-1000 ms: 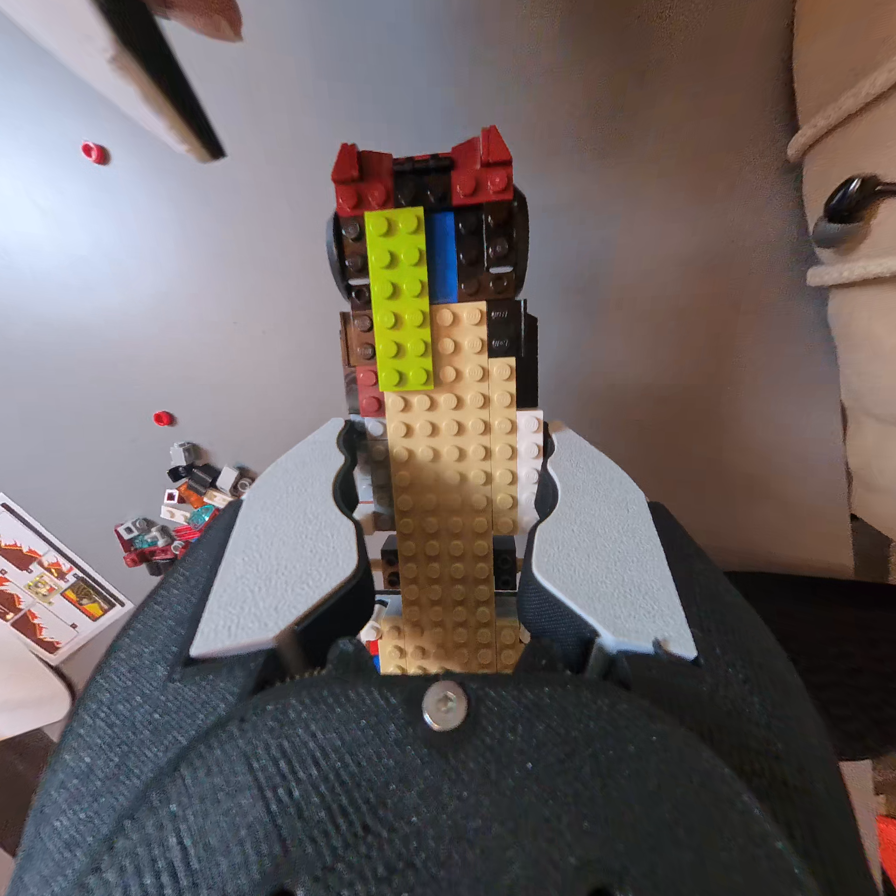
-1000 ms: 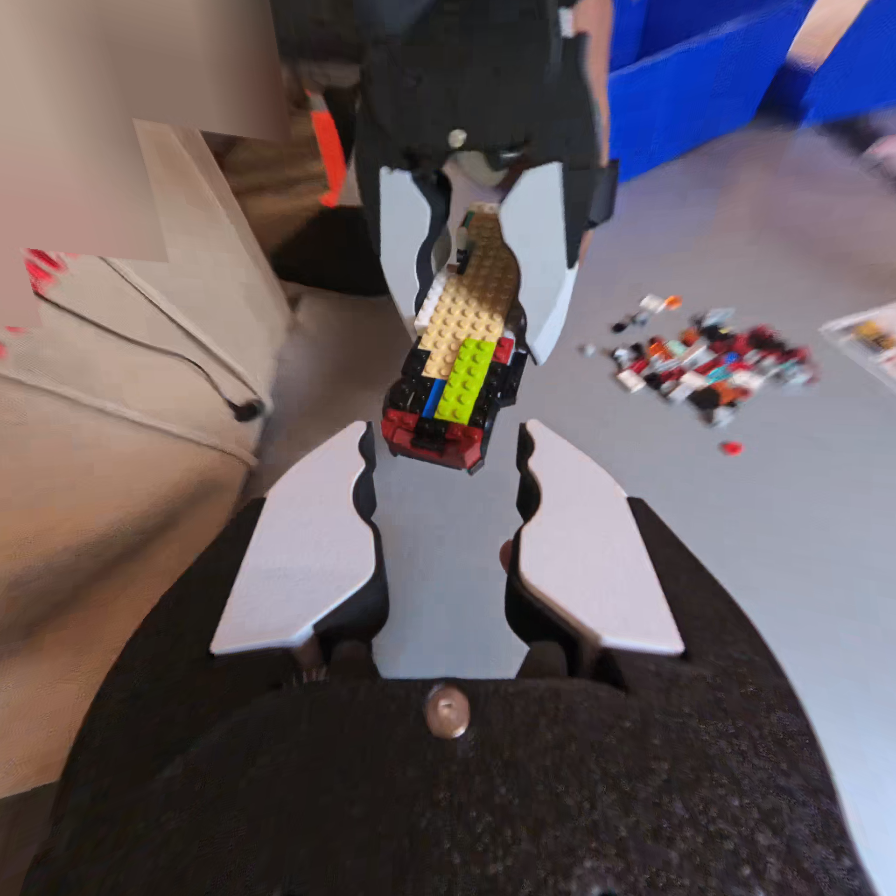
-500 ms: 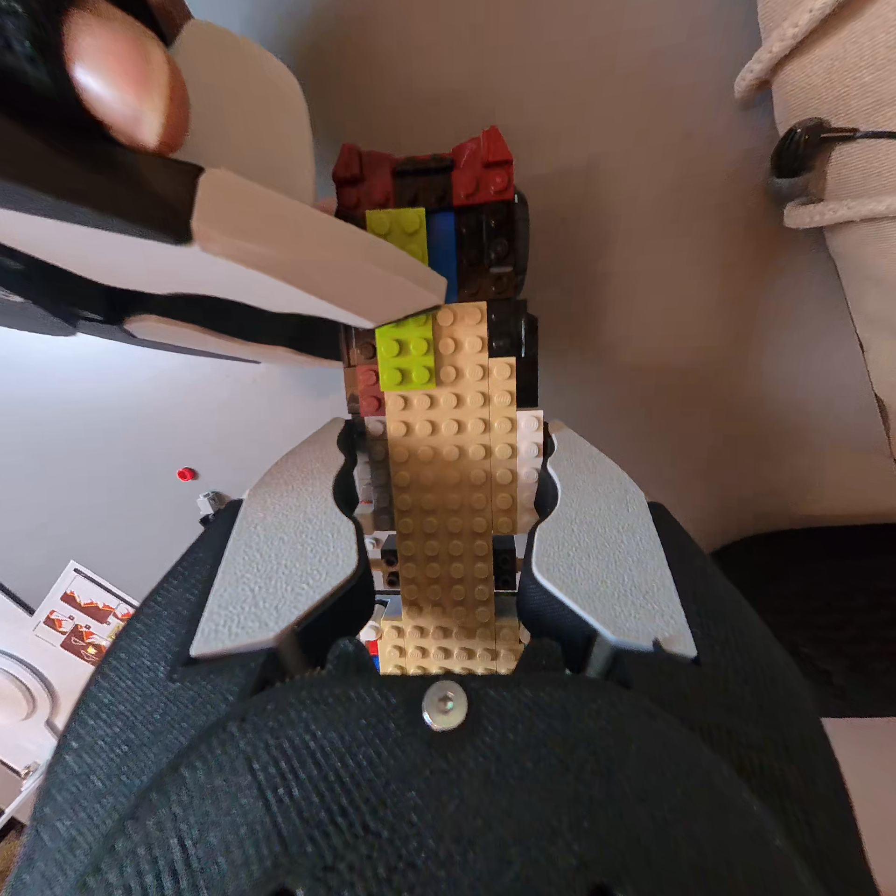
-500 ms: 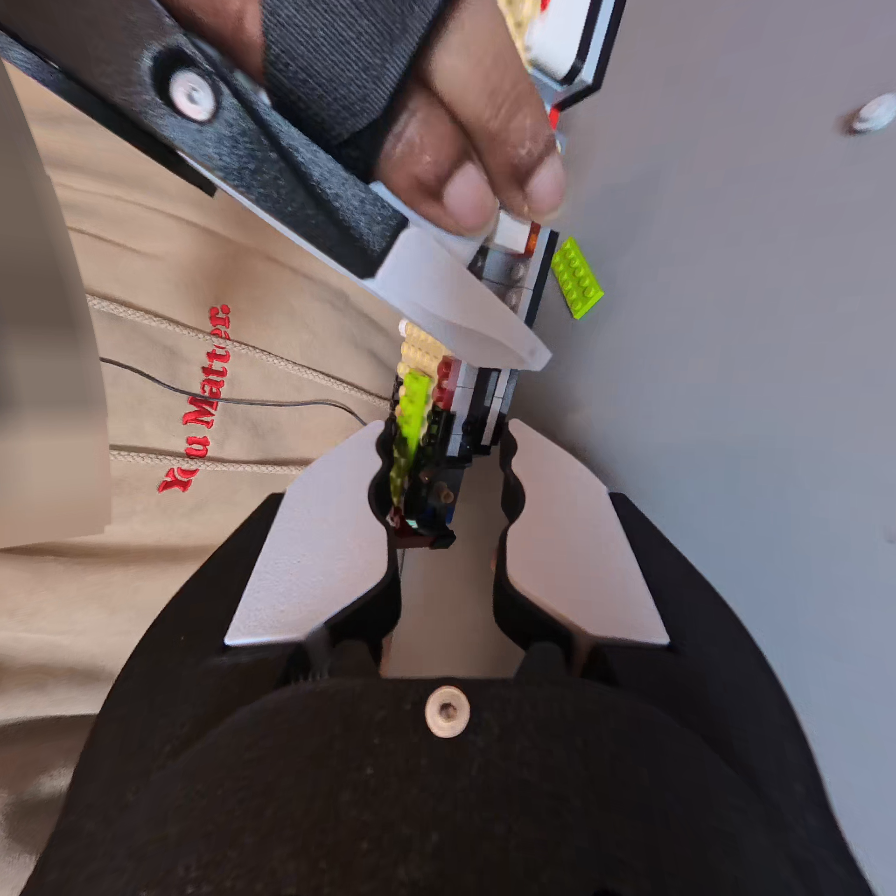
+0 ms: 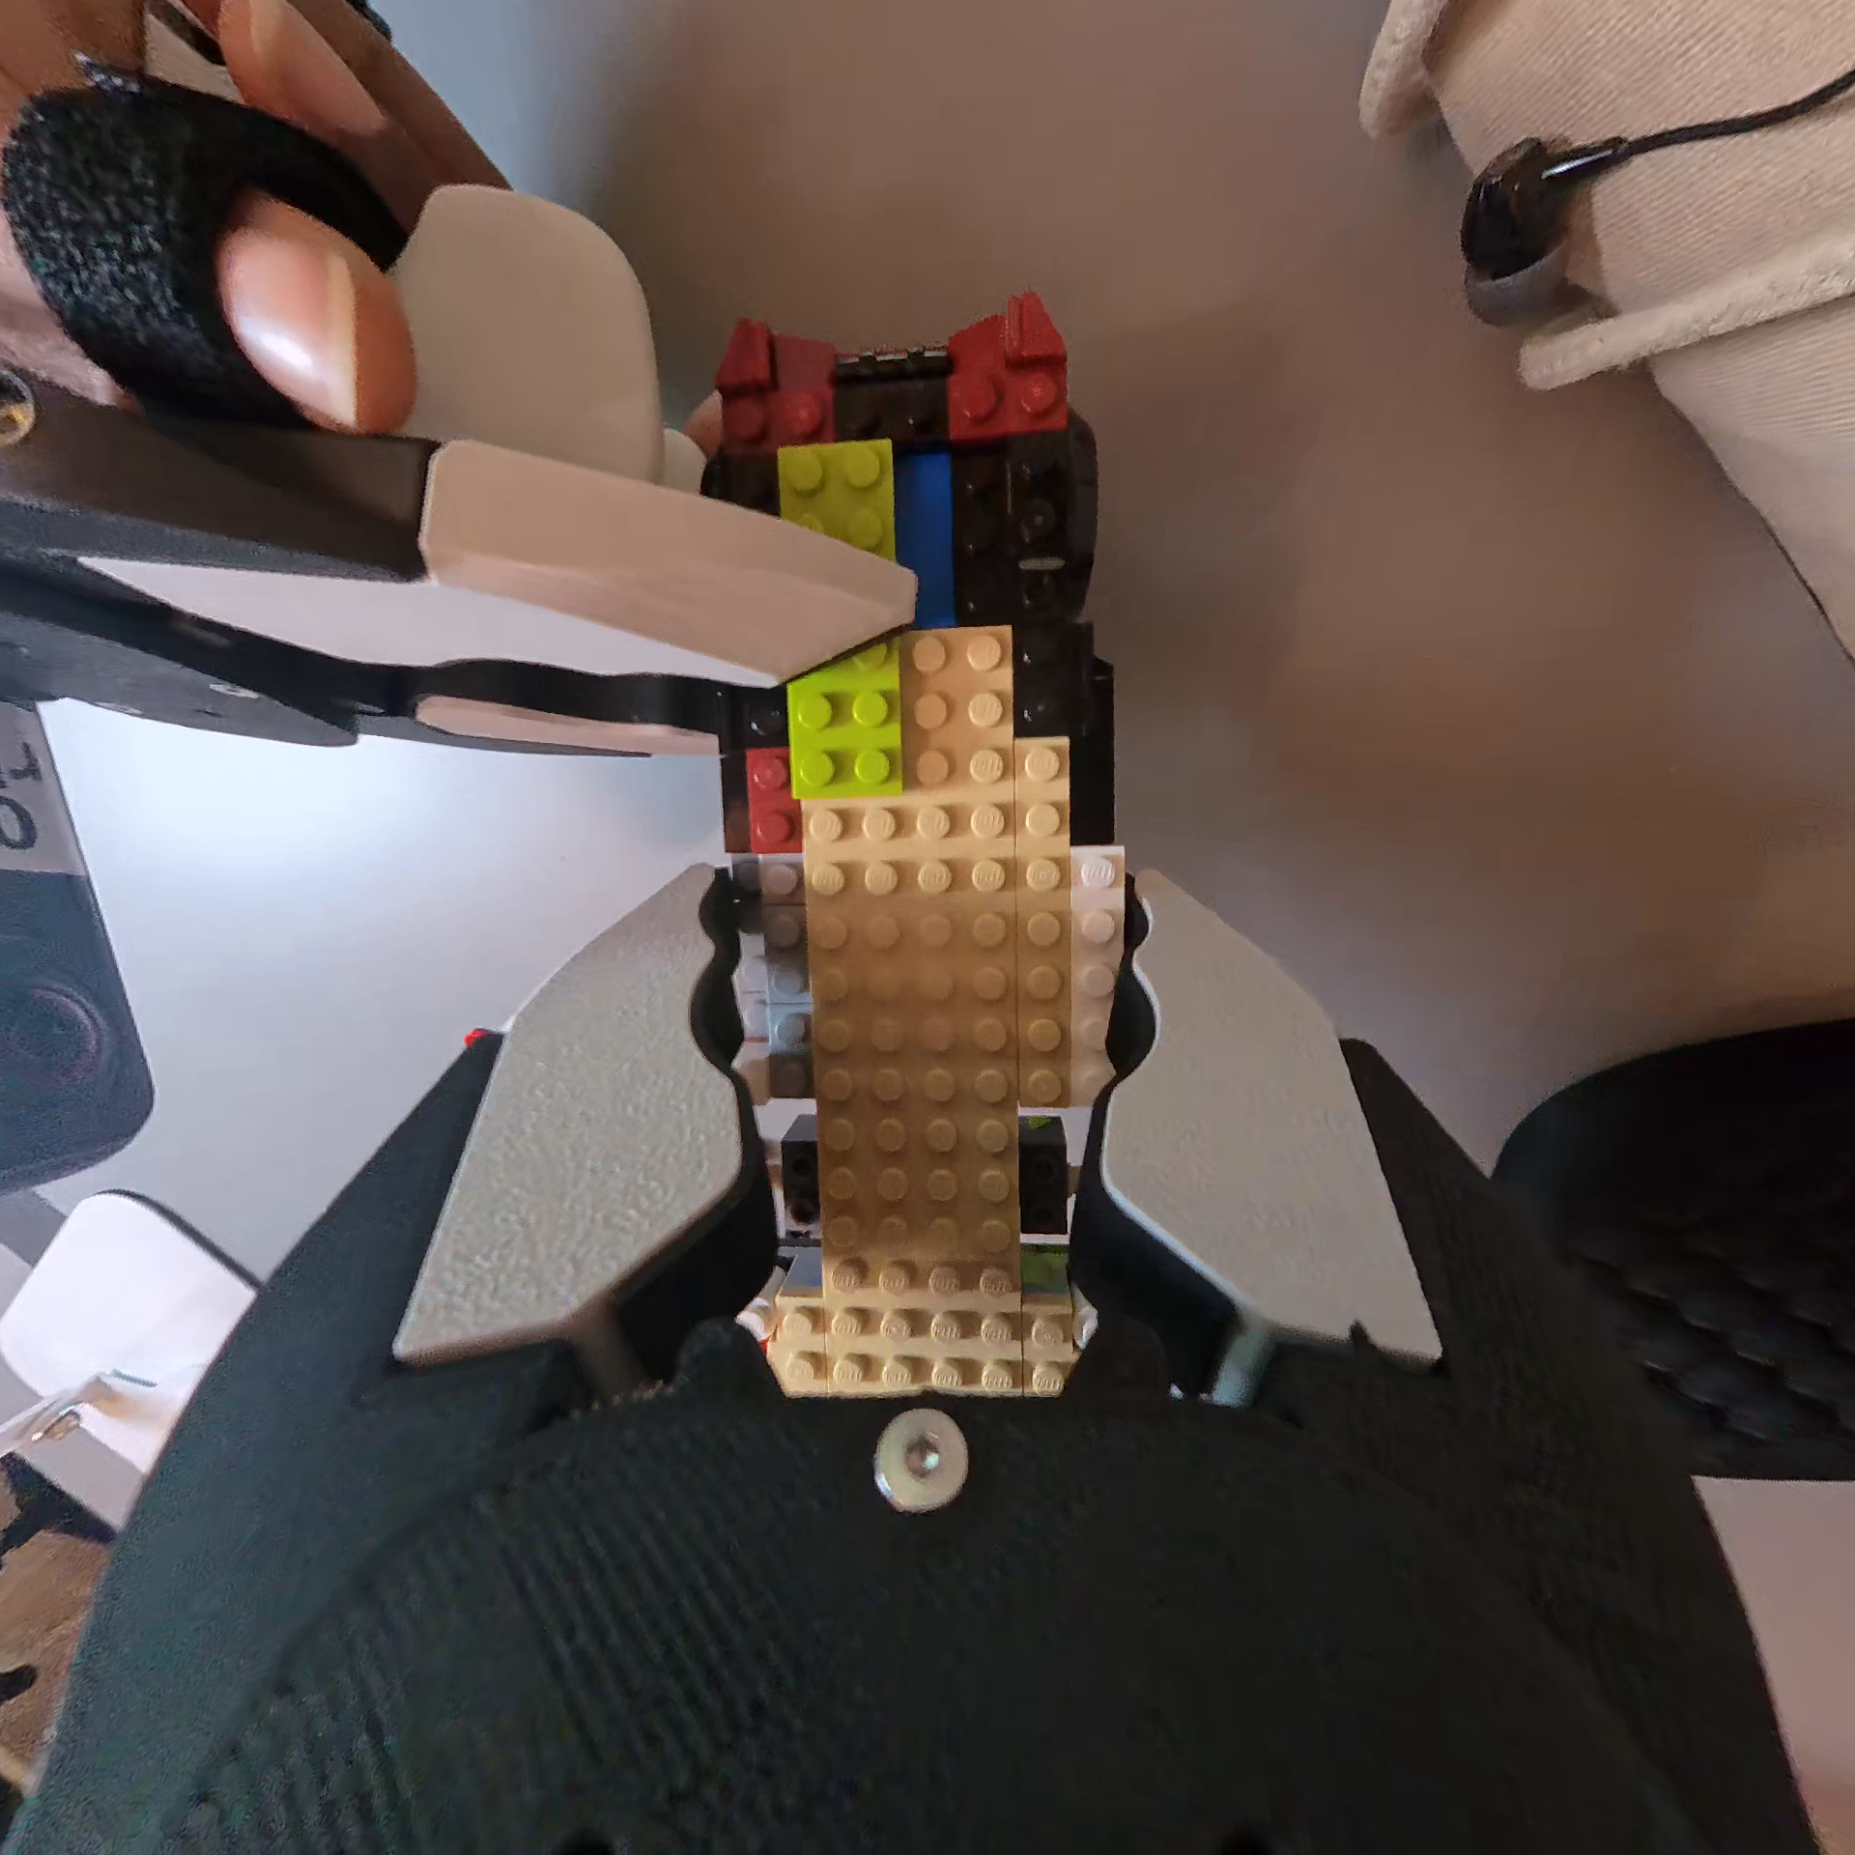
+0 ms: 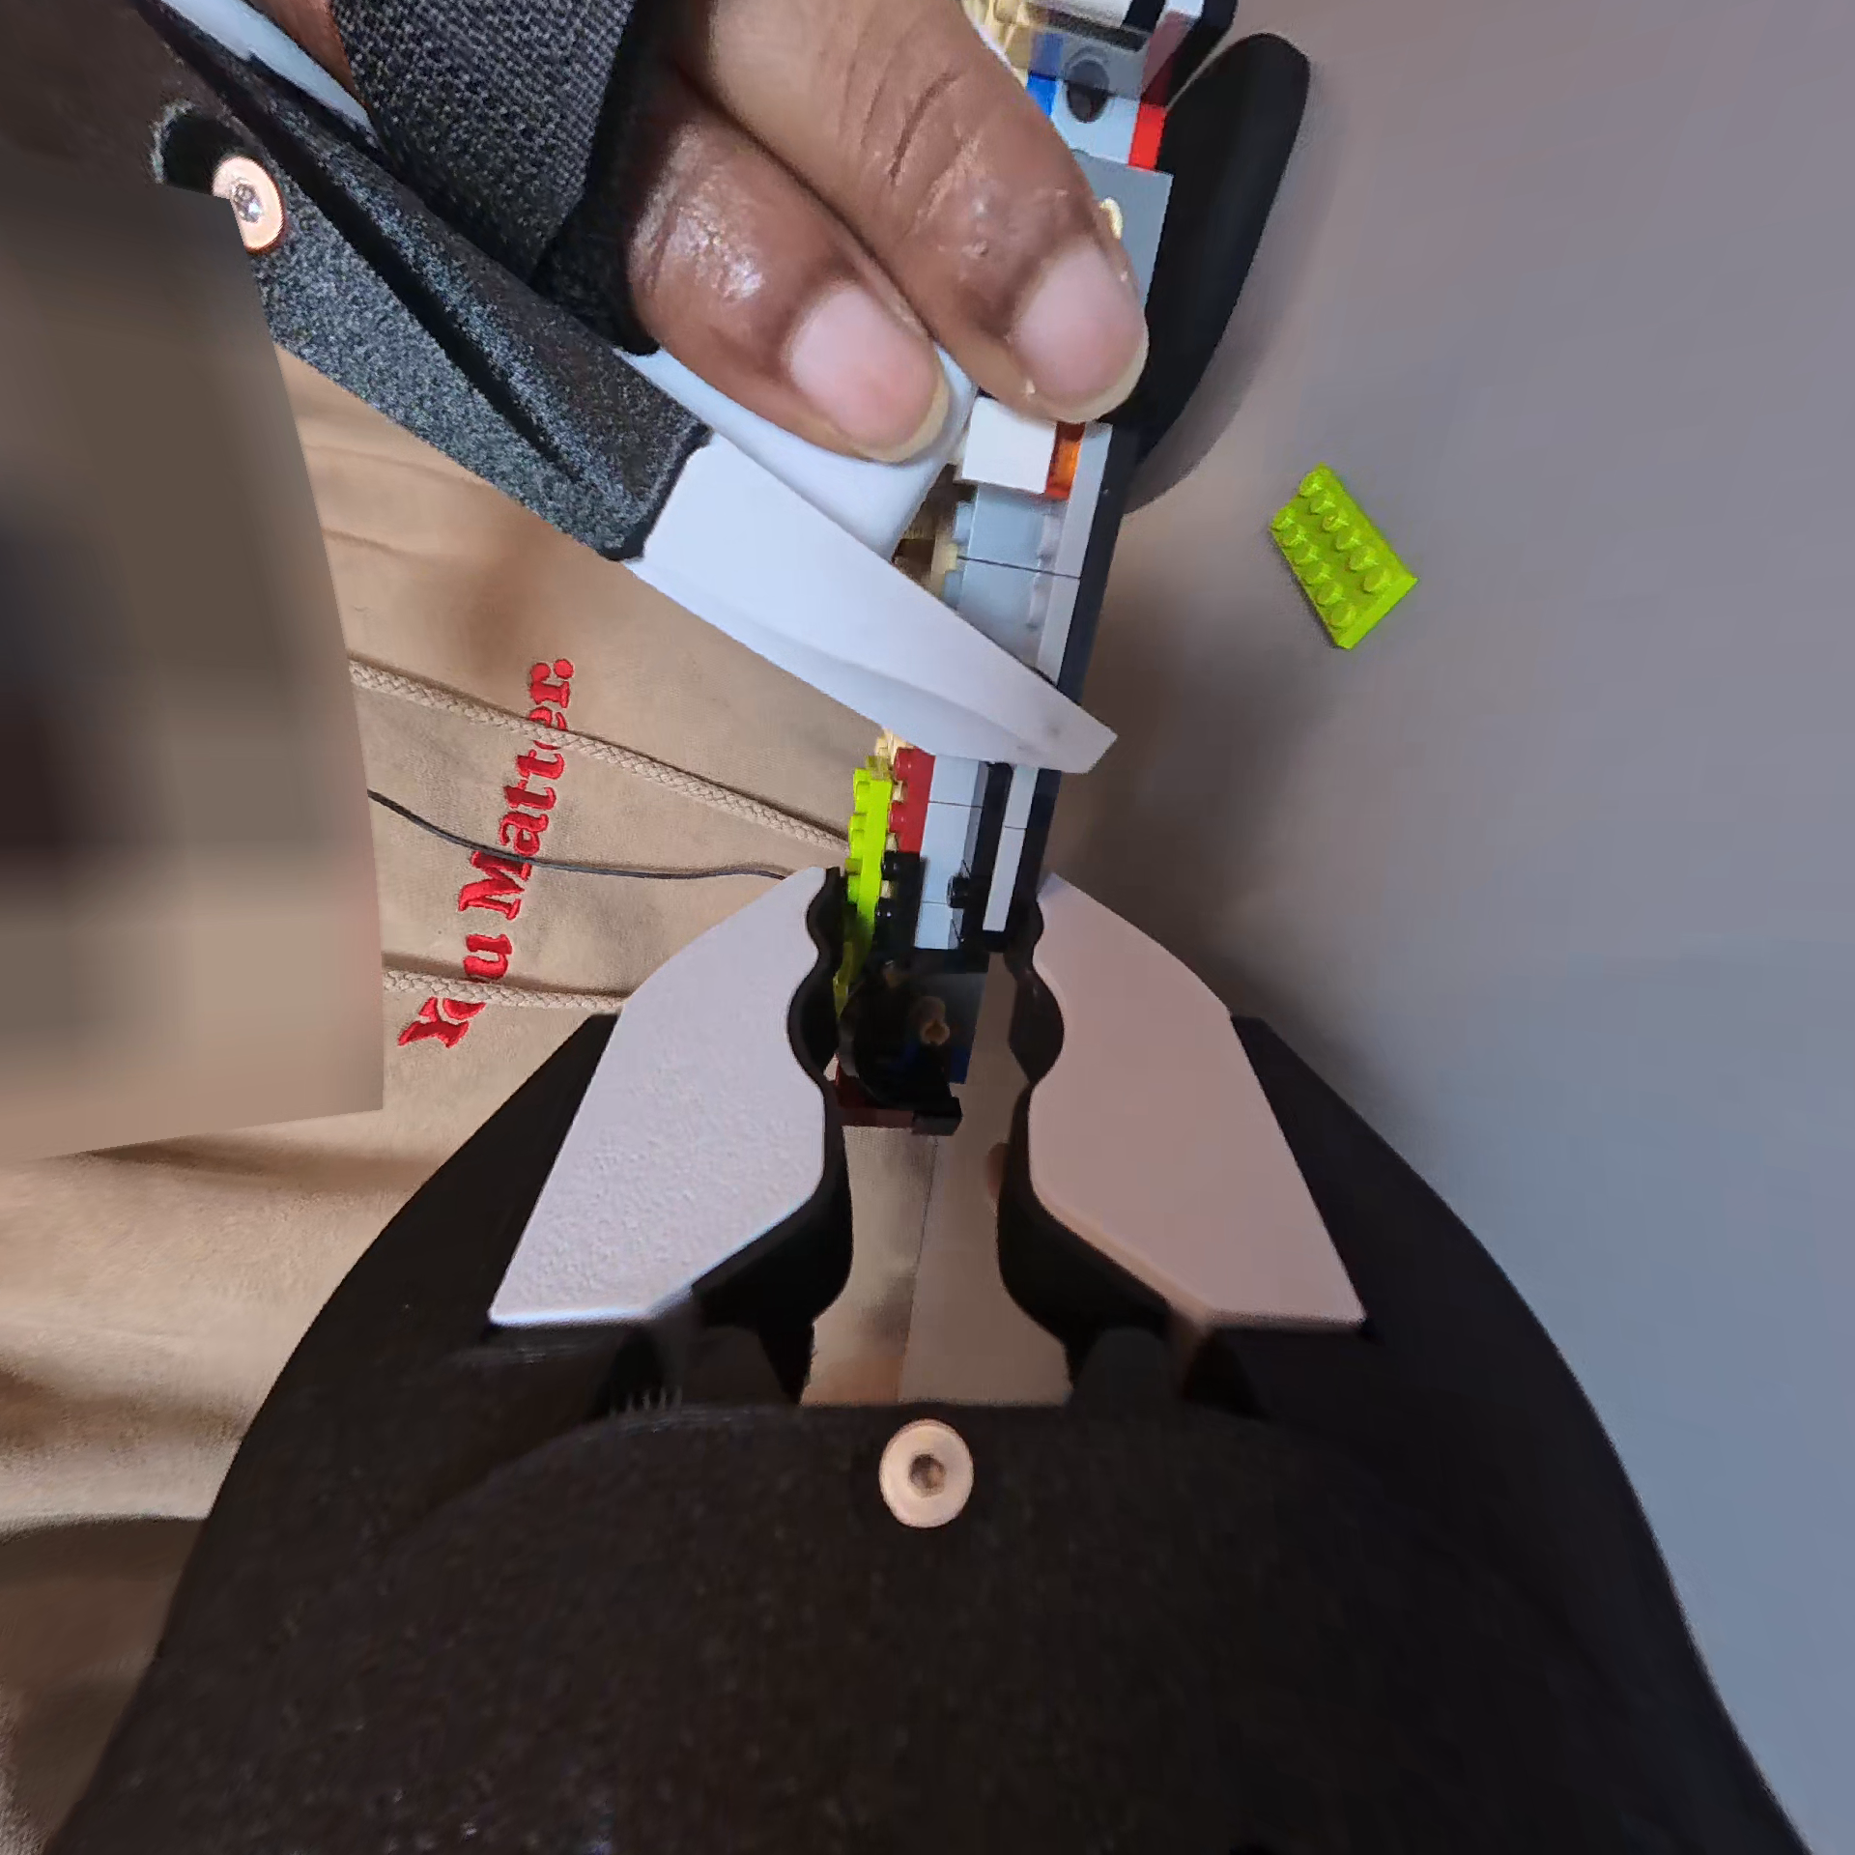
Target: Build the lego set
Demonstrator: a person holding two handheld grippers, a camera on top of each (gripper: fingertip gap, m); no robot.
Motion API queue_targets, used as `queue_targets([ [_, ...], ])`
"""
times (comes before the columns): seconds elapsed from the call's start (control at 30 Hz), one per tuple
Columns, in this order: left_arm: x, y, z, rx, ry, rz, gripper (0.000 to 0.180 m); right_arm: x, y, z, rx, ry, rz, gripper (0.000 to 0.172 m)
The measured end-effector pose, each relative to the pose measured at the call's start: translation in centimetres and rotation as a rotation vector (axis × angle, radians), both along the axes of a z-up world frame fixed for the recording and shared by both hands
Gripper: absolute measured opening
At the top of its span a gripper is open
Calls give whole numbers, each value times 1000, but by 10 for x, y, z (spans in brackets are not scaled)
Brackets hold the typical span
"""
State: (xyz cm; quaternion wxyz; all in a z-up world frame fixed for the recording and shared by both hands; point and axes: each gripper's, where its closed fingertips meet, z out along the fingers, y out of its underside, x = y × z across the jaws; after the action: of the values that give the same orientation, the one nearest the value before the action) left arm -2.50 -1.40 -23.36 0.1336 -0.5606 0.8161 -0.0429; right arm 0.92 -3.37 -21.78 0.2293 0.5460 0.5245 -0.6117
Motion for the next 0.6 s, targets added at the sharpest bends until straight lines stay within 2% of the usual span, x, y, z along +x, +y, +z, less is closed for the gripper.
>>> queue_targets([
  [0.33, 0, 2, 1, 136, 32, -54, 72, -1, -2, -2, 78, 18, -34, 29],
  [0.6, 0, 7, -1, 180, 33, -72, 72, -1, 2, -6, 168, 3, -78, 30],
])
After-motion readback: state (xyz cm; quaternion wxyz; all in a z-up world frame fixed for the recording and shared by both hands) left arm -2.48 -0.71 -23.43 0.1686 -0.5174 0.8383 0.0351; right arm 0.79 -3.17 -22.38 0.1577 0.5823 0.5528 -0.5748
